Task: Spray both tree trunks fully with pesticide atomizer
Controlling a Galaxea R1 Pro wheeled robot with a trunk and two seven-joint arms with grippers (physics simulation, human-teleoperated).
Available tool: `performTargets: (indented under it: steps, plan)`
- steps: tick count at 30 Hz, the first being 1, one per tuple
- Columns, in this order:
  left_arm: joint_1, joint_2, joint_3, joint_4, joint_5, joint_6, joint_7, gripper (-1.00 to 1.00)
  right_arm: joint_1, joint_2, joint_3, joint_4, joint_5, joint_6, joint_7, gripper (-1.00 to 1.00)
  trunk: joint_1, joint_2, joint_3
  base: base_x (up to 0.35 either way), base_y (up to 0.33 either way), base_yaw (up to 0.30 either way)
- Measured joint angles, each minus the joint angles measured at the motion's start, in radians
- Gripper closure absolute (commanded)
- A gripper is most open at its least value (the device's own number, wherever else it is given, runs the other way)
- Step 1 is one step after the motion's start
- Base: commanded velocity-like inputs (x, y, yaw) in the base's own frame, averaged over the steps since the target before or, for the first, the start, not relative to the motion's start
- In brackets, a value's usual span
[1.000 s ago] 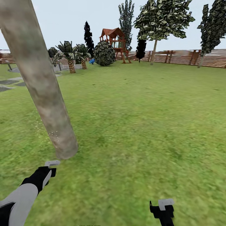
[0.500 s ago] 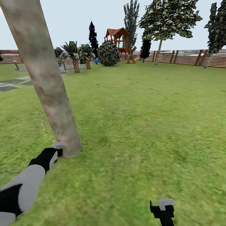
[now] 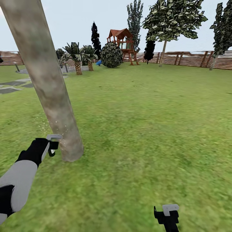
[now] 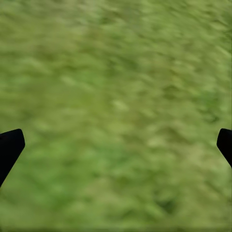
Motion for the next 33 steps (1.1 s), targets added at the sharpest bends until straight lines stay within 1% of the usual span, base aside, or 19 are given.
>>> performTargets:
  steps: [1,4,5,8,10,12,15,18,24,26,28,31,33]
  plan:
    - [-0.001,0.006,-0.001,-0.004,-0.002,0.005,-0.006,1.0,0.0,0.0,0.0,0.0,0.0,0.0,0.0,-1.0,0.0,0.0,0.0,0.0,0.0,0.216]
    - [-0.002,0.044,-0.001,-0.011,-0.003,0.009,-0.05,1.0,0.0,0.0,0.0,0.0,0.0,0.0,0.0,-1.0,0.0,0.0,0.0,0.0,0.0,0.259]
    - [-0.001,0.049,-0.002,-0.013,0.0,0.01,-0.063,1.0,0.0,0.0,0.0,0.0,0.0,0.0,0.0,-1.0,0.0,0.0,0.0,0.0,0.0,0.274]
    - [0.002,0.044,-0.002,-0.038,0.001,0.01,-0.071,1.0,0.0,0.0,0.0,0.0,0.0,0.0,0.0,-1.0,0.0,0.0,0.0,0.0,-0.017,0.233]
    - [0.005,0.041,-0.001,-0.074,0.0,0.012,-0.073,1.0,0.0,0.0,0.0,0.0,0.0,0.0,-0.001,-1.0,0.0,0.0,0.0,0.0,-0.204,0.054]
    - [0.005,0.039,0.0,-0.087,0.002,0.018,-0.073,1.0,0.0,0.0,0.0,0.0,0.0,0.0,-0.001,-1.0,0.0,0.0,0.0,0.0,-0.253,0.015]
    - [0.006,0.037,0.001,-0.091,0.002,0.02,-0.073,1.0,0.0,0.0,0.0,0.0,0.0,0.0,-0.002,-1.0,0.0,0.0,0.0,0.035,-0.269,0.003]
    - [0.01,0.037,0.001,-0.091,0.001,0.02,-0.072,1.0,0.0,0.0,0.0,0.0,0.0,0.0,-0.002,-1.0,0.0,0.0,0.0,0.188,-0.211,0.0]
    - [0.015,0.041,-0.005,-0.092,-0.002,0.021,-0.071,1.0,0.0,0.0,0.0,0.0,0.0,0.0,-0.002,-1.0,-0.001,0.0,0.0,0.31,-0.025,0.002]
    - [0.017,0.047,-0.003,-0.087,-0.005,0.017,-0.064,1.0,0.0,0.0,0.0,0.0,0.0,0.0,-0.002,-1.0,0.0,0.0,0.0,0.091,-0.001,0.169]
    - [0.037,0.05,0.001,-0.077,-0.004,0.016,-0.061,1.0,0.0,0.001,0.0,0.0,0.0,0.0,-0.002,-1.0,0.0,0.0,0.0,0.022,0.0,0.25]
    - [0.106,0.045,0.0,-0.087,-0.003,0.012,-0.059,1.0,0.0,0.002,0.0,0.0,0.0,0.0,0.0,-1.0,0.0,0.0,0.0,0.014,-0.005,0.119]
    - [0.109,0.045,0.002,-0.088,-0.002,0.013,-0.06,1.0,0.0,0.002,0.0,0.0,0.0,0.0,0.0,-1.0,0.0,0.0,0.0,0.111,-0.106,0.013]
